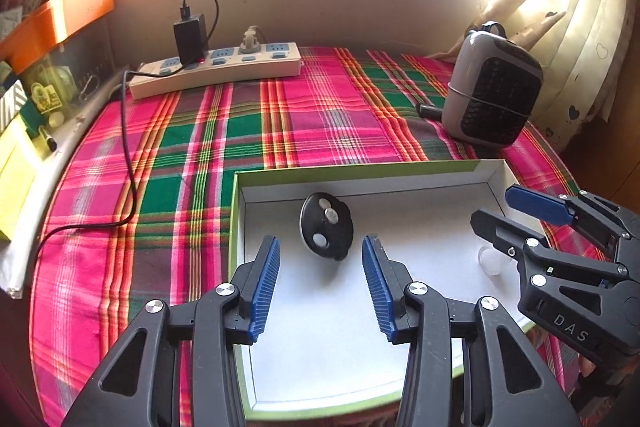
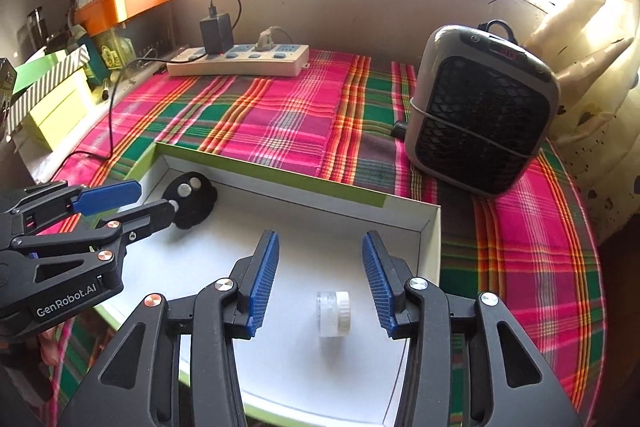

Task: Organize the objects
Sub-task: 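Lower both held items into the white tray and open both grippers, then withdraw both grippers from the tray toward the remaining objects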

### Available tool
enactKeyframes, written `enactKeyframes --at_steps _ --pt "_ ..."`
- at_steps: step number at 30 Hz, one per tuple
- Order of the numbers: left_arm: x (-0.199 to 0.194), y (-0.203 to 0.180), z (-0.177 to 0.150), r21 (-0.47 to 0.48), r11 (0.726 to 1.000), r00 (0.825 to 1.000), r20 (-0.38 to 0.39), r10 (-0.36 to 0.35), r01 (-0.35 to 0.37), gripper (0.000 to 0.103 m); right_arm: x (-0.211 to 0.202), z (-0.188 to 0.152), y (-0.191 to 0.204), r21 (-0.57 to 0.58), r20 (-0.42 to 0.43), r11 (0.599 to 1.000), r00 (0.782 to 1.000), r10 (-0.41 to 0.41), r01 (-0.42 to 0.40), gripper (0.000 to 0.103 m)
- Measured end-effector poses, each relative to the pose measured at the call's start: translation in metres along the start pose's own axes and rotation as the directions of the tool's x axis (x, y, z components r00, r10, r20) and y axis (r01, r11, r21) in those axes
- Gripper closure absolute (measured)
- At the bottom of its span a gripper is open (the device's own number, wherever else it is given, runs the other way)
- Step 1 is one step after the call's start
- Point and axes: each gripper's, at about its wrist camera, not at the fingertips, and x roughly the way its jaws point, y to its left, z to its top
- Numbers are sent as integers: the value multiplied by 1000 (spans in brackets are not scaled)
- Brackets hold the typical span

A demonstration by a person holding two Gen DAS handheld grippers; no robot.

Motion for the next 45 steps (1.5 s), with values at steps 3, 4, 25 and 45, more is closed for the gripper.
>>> enactKeyframes --at_steps 3,4,25,45 --pt "-13 -2 -8 4 1000 1000 17 0 0 61 -10 -5 1 5 8 1000 1000 4 -4 58" --pt "-16 -2 -10 3 1000 1000 21 1 -1 61 -13 -7 2 5 11 1000 1000 6 -6 58" --pt "-71 -11 -67 -9 1000 997 69 15 -14 61 -74 -65 15 5 75 999 996 37 -37 58" --pt "-77 4 -112 -53 995 996 36 -80 81 62 -84 -113 12 16 40 997 997 71 -72 58"
